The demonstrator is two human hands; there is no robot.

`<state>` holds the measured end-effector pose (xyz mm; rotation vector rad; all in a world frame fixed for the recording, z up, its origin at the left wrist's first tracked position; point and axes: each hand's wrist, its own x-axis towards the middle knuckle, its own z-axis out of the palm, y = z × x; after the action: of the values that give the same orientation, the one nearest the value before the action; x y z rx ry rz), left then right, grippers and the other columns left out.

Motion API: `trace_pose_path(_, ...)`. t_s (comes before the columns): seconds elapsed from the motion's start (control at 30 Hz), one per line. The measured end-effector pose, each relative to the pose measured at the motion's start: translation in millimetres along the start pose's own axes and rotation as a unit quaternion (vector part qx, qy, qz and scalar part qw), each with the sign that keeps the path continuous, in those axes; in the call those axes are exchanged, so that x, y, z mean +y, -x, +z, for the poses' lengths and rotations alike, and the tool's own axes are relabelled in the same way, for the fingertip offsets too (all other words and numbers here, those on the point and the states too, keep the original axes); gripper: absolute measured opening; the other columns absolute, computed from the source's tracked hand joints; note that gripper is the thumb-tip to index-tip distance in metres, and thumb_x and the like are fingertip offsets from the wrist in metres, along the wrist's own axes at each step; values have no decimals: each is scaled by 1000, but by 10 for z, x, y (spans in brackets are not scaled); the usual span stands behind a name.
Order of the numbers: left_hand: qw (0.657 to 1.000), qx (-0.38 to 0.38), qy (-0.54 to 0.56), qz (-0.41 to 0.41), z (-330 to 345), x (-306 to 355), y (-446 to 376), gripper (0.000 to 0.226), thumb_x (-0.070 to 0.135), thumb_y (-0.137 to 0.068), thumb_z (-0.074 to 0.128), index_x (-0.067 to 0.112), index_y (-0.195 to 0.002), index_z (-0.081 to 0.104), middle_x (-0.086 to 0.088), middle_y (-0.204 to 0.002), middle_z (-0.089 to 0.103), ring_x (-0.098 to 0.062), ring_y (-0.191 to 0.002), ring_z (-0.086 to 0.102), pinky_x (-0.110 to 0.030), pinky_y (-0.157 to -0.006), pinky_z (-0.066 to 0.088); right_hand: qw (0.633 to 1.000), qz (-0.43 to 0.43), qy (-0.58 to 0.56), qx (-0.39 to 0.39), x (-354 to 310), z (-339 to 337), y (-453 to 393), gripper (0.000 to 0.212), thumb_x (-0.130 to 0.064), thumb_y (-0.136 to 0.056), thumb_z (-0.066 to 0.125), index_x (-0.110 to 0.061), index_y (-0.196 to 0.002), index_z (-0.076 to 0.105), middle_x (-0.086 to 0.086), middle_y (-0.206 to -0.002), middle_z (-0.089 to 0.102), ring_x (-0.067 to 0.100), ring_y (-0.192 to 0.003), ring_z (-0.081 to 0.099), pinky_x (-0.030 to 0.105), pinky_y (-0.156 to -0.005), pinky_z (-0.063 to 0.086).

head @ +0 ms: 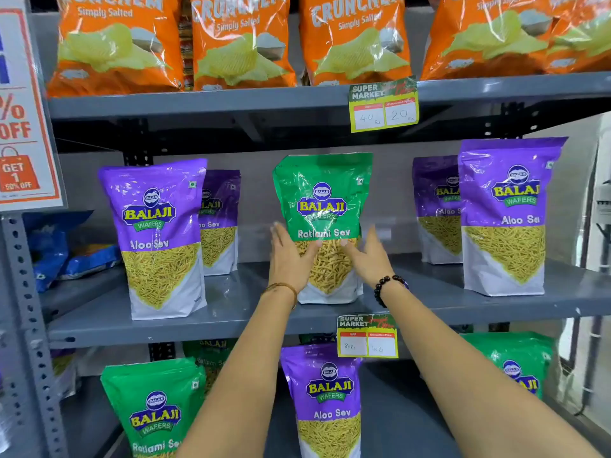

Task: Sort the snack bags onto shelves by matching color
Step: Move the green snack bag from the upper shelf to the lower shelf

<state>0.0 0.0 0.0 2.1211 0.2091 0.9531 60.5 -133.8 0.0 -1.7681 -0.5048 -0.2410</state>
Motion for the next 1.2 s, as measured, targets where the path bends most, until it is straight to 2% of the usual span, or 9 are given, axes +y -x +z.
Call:
trace_pose_path(0.1,993,-54,79,-65,27,-51,-2,91,40,-79,64,6,-143,10,-15,-150,30,-31,-136,33,-43,-111,31,994,60,-72,-60,97,49,-33,66,-29,-79,65,-12,-134,33,12,-138,50,29,-125,50,48,-107,39)
trace_pose_path(0.2,993,-40,91,-58,53,-110,7,65,25,-72,73,9,-125,39,-15,-130,53,-30,-118,52,-45,-101,44,994,48,-89,-50,260,63,-81,62,-23,-69,74,-10,-122,44,11,-126,60,27,-114,58,49,-101,46)
trace_pose_path(0.33,994,-3,96,-58,54,-124,-3,64,17,-66,77,9,-120,43,-17,-123,54,-32,-114,53,-50,-99,45,994,31,-101,-26,127,-9,69,50,-7,-70,74,-8,-113,49,10,-113,61,26,-107,59,47,-97,48)
trace_pose_path(0.47,993,10,111,-46,-2,-122,30,61,19,-60,81,11,-112,50,-18,-117,58,-32,-109,56,-49,-95,48,995,1,-96,-30,83,-96,139,55,-1,-72,72,-6,-122,49,7,-107,59,19,-100,54,36,-89,48)
trace_pose_path(0.7,980,28,197,4,-126,49,320,62,24,-51,85,39,-96,46,-15,-117,58,-27,-103,60,-49,-91,52,992,-54,-108,-19,93,-370,348,61,-11,-65,79,-11,-121,54,11,-111,64,26,-101,60,38,-86,53)
trace_pose_path(0.87,972,33,231,32,-102,200,704,69,22,-54,86,31,-110,47,-6,-112,59,-24,-102,62,-43,-88,54,990,-92,-104,-11,103,-640,696,52,-9,-67,77,-14,-114,57,0,-99,65,10,-89,61,11,-67,53)
trace_pose_path(1.0,966,43,253,27,-11,253,1085,68,30,-51,86,36,-107,49,-8,-113,61,-22,-100,63,-44,-86,55,991,-97,-89,-1,164,-832,998,51,-11,-63,80,-21,-108,59,-2,-97,66,12,-88,63,23,-78,54)
trace_pose_path(1.1,960,41,274,22,111,211,1408,62,26,-54,86,37,-103,50,-8,-108,63,-19,-97,63,-40,-84,55,993,-87,-76,5,271,-951,1254,52,-8,-62,80,-24,-107,59,-7,-92,66,2,-83,63,17,-77,53)
trace_pose_path(1.2,959,26,282,6,306,72,1693,62,26,-54,86,35,-104,50,-9,-111,62,-20,-99,61,-42,-85,55,996,-60,-65,8,515,-1026,1494,57,-4,-61,80,-21,-111,58,-5,-92,66,7,-84,62,16,-77,52)
